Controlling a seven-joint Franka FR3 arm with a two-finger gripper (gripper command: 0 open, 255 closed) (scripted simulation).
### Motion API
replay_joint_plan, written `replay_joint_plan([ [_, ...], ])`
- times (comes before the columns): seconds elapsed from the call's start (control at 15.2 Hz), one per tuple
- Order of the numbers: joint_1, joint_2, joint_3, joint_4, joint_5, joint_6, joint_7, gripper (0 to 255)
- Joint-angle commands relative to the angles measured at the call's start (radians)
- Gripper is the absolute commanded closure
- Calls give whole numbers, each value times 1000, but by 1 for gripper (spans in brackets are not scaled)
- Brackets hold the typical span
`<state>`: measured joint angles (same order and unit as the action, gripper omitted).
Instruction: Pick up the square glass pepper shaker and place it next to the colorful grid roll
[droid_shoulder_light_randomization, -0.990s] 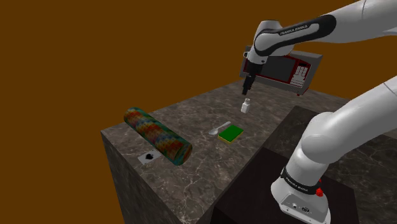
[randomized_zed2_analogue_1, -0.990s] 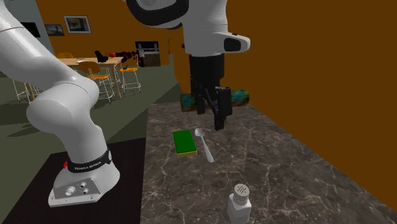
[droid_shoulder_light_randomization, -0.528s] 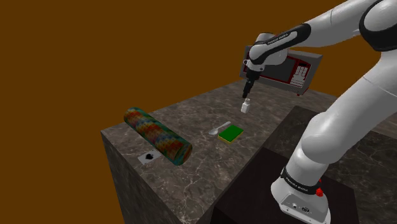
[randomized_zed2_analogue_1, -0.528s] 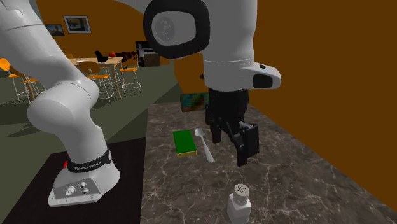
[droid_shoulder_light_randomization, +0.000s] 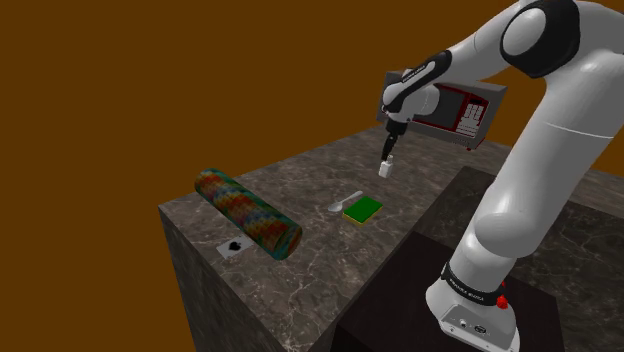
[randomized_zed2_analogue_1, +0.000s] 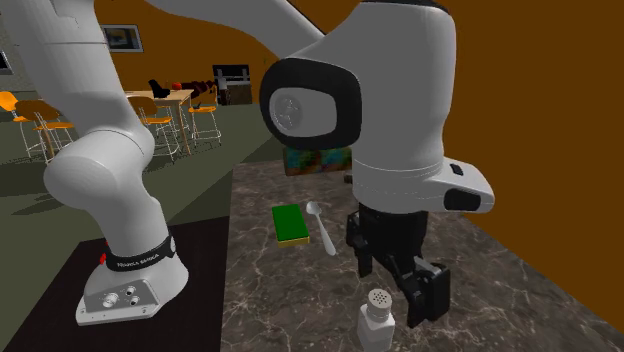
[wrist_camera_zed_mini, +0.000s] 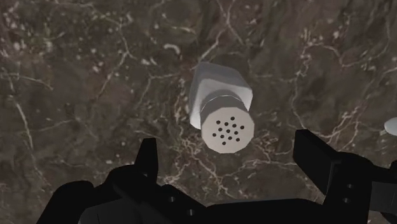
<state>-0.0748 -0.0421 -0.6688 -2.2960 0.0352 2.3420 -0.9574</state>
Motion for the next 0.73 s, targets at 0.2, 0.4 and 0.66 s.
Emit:
replay_joint_plan([
  [0.2, 2, 63, -2, -16, 60, 65, -45, 0],
  [0.4, 1, 70, -1, -18, 67, 72, -50, 0],
  [0.66, 1, 70, -1, -18, 68, 72, -50, 0],
])
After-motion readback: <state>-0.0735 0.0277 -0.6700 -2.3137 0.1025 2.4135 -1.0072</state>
